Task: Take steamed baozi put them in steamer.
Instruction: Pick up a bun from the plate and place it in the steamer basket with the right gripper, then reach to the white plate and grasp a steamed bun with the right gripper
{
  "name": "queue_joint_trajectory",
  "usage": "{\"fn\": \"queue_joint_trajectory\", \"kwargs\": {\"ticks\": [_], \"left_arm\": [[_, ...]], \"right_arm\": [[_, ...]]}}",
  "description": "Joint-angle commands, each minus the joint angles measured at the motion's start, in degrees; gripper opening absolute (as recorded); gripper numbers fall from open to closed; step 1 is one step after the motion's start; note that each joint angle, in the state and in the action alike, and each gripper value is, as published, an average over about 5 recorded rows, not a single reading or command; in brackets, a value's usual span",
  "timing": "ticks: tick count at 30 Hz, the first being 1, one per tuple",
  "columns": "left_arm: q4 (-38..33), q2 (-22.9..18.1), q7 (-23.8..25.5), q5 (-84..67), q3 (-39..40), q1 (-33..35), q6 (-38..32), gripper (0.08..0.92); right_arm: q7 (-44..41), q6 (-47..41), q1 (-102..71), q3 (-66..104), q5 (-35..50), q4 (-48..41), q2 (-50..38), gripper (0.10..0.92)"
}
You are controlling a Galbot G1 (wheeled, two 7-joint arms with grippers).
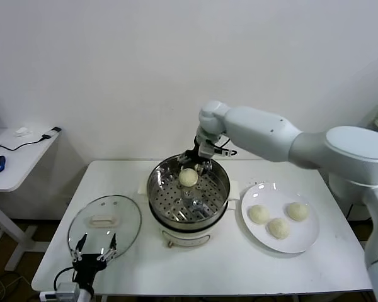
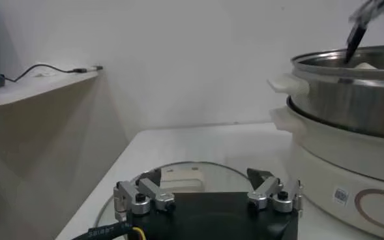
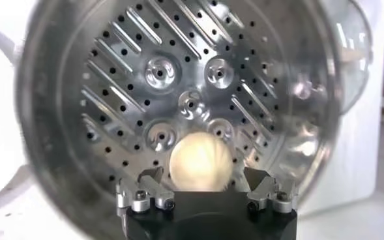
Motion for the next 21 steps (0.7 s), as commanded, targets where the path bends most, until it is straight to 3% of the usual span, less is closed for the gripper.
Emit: {"fn": "queue_joint_trajectory", "kwargs": {"ticks": [1, 11, 15, 21], "left_arm": [[0.0, -0.1, 0.0, -0.1, 0.0, -0.2, 0.1, 0.823], [1.0, -0.3, 0.1, -0.6, 0.3, -1.3, -0.3, 0.823], [1.7, -0.4, 0.1, -0.7, 0.2, -1.9, -0.2, 0.823], [2.0, -0.5, 0.1, -0.8, 0.0, -2.1, -0.1, 0.823]], "right_arm": [[-5.6, -23.2, 16.0, -11.7, 27.6, 8.3, -16.9, 0.823], [2.1, -46.4, 14.7, -26.1, 27.4, 27.0, -37.4, 0.823], [7.4, -53.1, 7.4, -22.5, 28.7, 30.7, -38.0, 0.823], [10.8, -57.0, -4.4, -15.6, 26.0, 26.7, -34.9, 0.823]]}}
